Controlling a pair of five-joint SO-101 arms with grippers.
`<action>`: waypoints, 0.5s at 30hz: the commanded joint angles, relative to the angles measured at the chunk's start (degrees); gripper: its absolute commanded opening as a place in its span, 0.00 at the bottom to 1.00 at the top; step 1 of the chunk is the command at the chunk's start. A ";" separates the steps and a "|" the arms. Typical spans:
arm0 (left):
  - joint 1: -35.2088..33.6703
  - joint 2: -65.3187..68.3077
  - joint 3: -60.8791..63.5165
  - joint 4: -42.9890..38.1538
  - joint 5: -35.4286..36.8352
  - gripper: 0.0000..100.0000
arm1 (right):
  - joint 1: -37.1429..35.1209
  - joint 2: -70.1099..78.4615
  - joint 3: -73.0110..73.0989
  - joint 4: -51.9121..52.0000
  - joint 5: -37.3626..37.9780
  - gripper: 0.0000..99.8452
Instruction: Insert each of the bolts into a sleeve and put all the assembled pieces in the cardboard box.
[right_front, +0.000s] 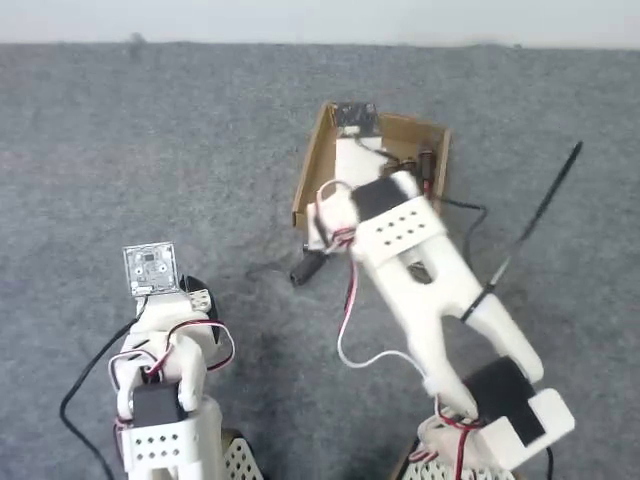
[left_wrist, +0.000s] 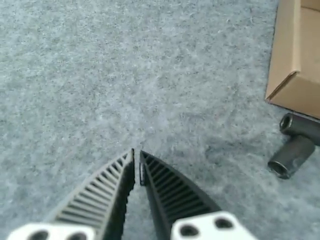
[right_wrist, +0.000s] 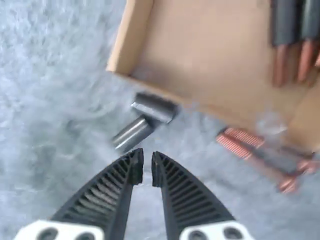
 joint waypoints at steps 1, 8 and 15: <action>-0.26 -0.70 -1.10 0.18 -0.44 0.02 | -5.14 -2.86 0.70 0.75 -11.08 0.01; -0.26 -0.70 -1.10 0.35 -0.44 0.02 | -5.32 -2.68 5.98 -7.16 -14.51 0.01; -0.26 -0.70 -1.10 0.35 -0.44 0.02 | -6.81 -2.51 11.25 -16.22 -17.76 0.01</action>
